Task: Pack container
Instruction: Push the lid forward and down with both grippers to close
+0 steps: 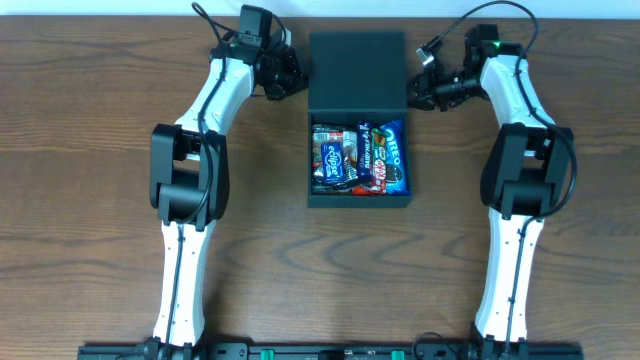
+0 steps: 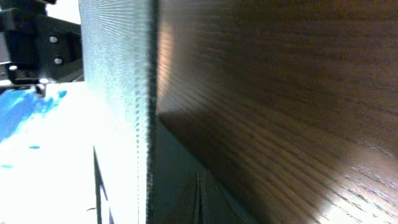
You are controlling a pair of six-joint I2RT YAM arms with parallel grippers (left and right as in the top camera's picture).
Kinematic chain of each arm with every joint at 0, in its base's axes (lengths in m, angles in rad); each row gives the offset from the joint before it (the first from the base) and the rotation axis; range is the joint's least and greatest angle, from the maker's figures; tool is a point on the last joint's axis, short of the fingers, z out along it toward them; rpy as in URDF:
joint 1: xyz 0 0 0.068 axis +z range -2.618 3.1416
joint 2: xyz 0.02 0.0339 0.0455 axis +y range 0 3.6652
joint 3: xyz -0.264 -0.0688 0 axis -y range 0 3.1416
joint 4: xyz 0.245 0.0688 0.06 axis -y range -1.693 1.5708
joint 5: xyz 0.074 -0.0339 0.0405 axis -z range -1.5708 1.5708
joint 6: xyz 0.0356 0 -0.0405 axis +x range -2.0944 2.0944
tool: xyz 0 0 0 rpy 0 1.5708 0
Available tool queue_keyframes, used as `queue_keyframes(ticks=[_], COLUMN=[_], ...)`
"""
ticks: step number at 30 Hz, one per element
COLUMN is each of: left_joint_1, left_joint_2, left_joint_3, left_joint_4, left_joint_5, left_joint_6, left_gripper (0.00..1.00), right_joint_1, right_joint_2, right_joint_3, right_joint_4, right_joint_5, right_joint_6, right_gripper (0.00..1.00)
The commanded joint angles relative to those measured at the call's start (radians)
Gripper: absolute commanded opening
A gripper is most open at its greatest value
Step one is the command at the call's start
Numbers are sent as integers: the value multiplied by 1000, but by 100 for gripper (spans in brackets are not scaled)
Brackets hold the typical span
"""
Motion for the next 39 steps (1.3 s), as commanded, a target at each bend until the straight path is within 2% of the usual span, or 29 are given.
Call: queue_keyframes(ticks=[1,7,15,26,29,34,39], left_joint_1=[-13,-13,-13,-22,-22,-22,-22], left_joint_2=[11,7,3,-40,-63,-86,-150], left_joint_3=[7,65,237,433,435,435,435], left_joint_4=[6,-8,-163,-471,-539,-584,-627], left_joint_5=[121,196,196,190,143,53,-111], left_joint_6=[55,116,242,557,606,612,626], left_gripper=[6,6,6,6,6,6,6], right_joint_1=[-4,-9,-9,-8,-8,-8,-8], right_joint_2=[-34,-142,-279,-389,-392,-396,-459], right_joint_3=[3,3,3,3,3,3,3], right_joint_4=[-7,-81,-125,-239,-271,-275,-270], right_joint_5=[-130,-53,49,164,204,224,373], right_joint_6=[-78,-187,-254,-330,-336,-334,-297], right_gripper=[2,2,1,1,1,1,2])
